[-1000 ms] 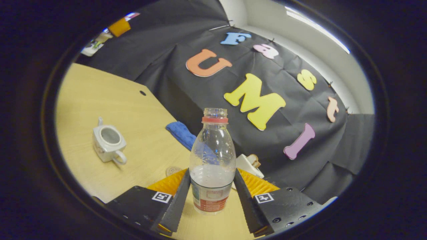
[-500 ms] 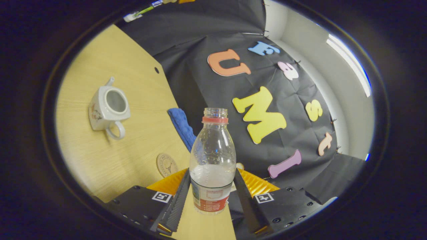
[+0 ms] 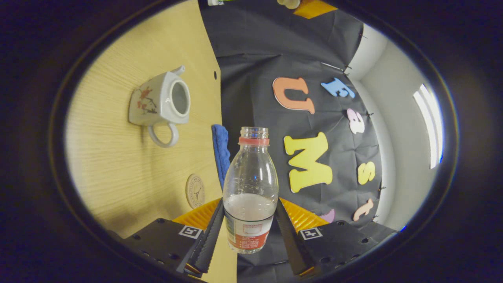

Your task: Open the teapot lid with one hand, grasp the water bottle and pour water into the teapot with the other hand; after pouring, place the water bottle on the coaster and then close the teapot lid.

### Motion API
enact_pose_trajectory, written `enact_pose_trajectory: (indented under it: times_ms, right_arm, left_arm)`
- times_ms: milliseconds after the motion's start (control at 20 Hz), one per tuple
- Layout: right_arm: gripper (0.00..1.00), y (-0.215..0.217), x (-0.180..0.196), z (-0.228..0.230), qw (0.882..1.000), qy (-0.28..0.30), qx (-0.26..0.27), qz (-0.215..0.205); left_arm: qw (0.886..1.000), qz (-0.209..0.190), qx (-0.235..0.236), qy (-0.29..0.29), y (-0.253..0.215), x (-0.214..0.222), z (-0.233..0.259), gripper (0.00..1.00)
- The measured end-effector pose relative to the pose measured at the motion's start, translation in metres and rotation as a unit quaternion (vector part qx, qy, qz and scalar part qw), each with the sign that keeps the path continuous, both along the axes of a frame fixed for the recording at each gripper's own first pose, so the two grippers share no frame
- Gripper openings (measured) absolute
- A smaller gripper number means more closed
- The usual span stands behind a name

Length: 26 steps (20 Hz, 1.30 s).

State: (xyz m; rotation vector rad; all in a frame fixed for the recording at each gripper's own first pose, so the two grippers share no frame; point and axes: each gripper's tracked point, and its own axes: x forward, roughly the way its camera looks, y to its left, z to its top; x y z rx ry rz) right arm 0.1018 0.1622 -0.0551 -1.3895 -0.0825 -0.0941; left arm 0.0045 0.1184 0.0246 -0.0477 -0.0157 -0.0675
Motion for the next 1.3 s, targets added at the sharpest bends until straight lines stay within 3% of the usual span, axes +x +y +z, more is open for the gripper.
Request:
enact_pose_trajectory:
  times_ms: [550,950,1300]
  right_arm:
    - [0.75,0.030,0.000,0.016,0.988,-0.037,-0.145,0.021]
    - [0.77,0.040,-0.006,0.027,0.976,-0.048,-0.209,0.025]
    - [0.77,0.044,-0.005,0.032,0.966,-0.057,-0.252,0.021]
  left_arm:
    - [1.000,0.005,0.015,0.012,0.003,0.002,-0.007,0.03]
    - [0.999,0.022,0.043,0.020,0.009,0.004,-0.013,0.03]
    - [0.999,0.011,0.043,0.015,0.003,0.003,-0.009,0.03]
